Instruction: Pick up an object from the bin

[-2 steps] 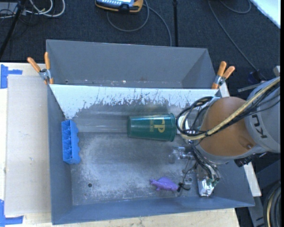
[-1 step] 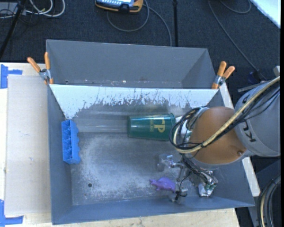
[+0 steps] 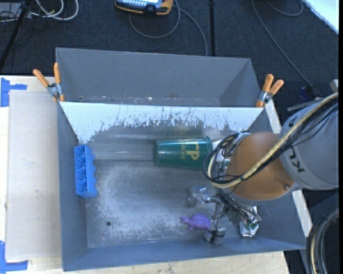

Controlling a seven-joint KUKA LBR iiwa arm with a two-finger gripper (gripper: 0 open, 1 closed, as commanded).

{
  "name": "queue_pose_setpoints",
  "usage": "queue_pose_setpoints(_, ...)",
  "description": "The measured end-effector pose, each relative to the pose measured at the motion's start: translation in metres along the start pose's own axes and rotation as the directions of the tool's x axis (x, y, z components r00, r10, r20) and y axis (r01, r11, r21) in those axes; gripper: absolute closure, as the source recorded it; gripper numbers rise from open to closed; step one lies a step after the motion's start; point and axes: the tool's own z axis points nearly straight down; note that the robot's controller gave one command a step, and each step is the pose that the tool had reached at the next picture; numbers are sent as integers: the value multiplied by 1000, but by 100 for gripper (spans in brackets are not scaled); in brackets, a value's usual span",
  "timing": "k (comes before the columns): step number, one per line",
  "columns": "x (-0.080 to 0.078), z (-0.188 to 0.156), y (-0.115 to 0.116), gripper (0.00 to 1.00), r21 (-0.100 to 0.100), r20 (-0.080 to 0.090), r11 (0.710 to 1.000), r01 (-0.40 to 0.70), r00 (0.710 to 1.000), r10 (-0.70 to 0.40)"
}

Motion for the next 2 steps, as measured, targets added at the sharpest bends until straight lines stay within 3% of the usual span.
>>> queue_pose_setpoints(1,4,2,-2,0,-1,5,1000,1,1000,-1)
queue_pose_setpoints(2,0,4,1,100,0,0,991,131,991,-131)
